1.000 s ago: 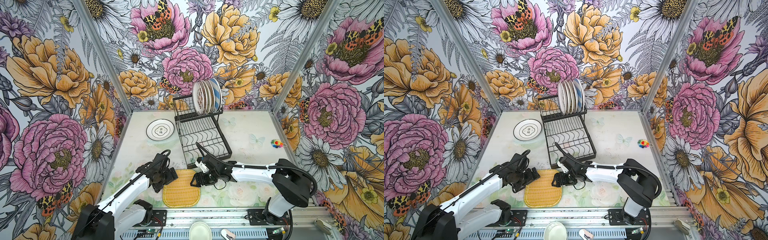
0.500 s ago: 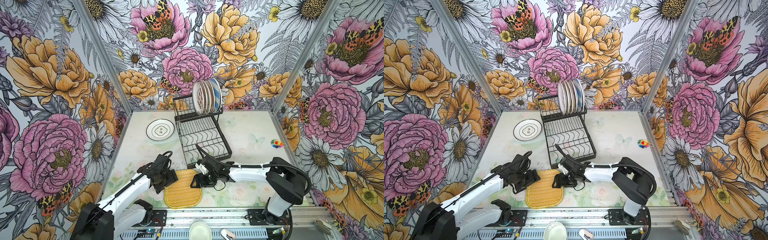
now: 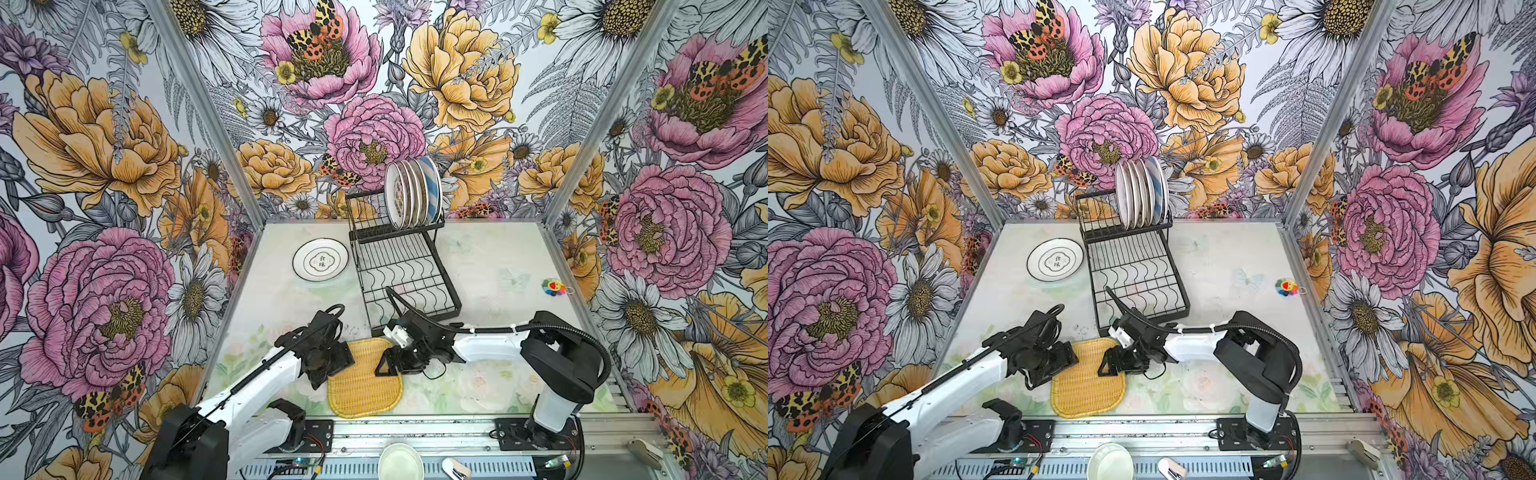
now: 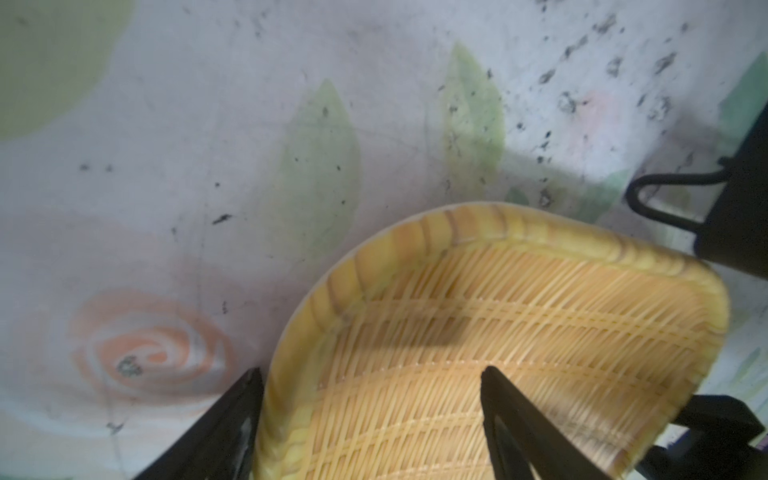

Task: Load the plates into the dish rack
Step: 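Pinch the bamboo tray's edge with the right gripper beside the left gripper, then lift the bamboo tray upright with the right gripper while the left gripper withdraws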

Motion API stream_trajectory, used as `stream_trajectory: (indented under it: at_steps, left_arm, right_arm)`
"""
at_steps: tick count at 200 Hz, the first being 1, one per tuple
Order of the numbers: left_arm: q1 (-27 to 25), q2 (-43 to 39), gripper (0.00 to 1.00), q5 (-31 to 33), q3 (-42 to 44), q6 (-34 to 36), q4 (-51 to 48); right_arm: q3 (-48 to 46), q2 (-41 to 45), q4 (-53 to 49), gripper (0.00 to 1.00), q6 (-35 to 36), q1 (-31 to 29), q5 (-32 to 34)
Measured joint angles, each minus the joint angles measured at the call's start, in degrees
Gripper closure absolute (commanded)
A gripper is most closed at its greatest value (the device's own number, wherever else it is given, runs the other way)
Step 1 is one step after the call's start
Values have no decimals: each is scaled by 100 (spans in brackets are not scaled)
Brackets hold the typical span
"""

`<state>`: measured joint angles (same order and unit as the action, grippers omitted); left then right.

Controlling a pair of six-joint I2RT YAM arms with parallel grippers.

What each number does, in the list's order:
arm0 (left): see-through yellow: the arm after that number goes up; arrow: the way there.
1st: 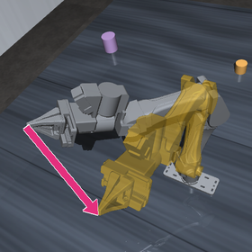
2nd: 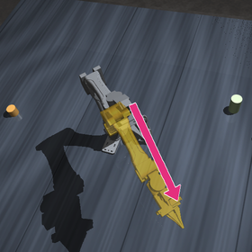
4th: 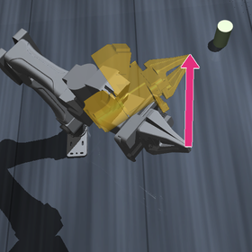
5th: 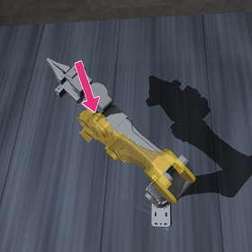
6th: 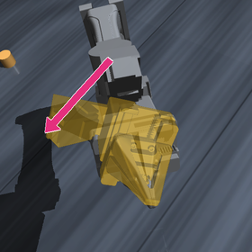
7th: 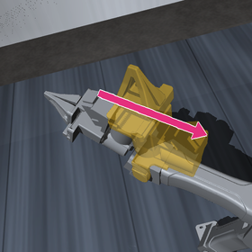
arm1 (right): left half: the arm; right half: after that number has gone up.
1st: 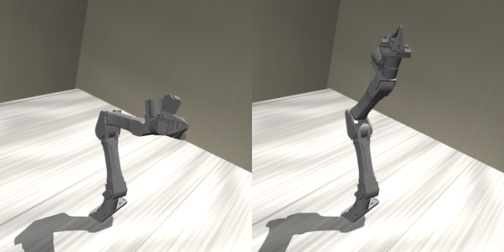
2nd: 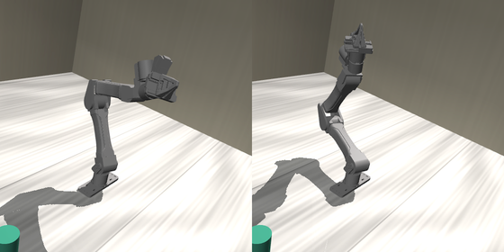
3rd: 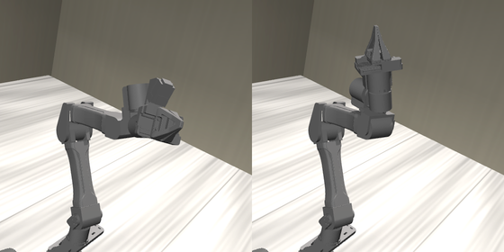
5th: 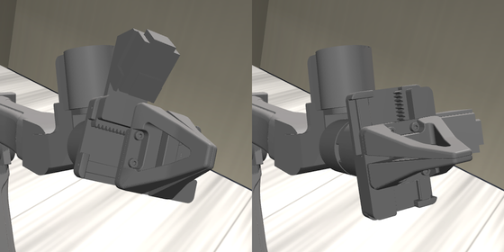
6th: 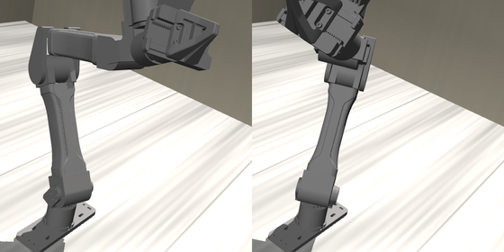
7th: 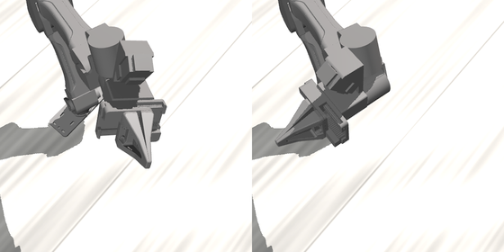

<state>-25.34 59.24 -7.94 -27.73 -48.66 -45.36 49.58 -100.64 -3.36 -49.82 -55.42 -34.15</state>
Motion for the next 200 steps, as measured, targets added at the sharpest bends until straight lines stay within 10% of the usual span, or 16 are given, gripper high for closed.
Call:
stream_trajectory:
  at_steps: [111,200]
  left_arm:
    - [-79,-313,21,-33,39,2,-59]
    - [66,-883,4,-28,-118,-52,-26]
  right_arm:
    - [59,127,170,100,-210,48,-238]
    - [-138,750,-210,100,-157,11,330]
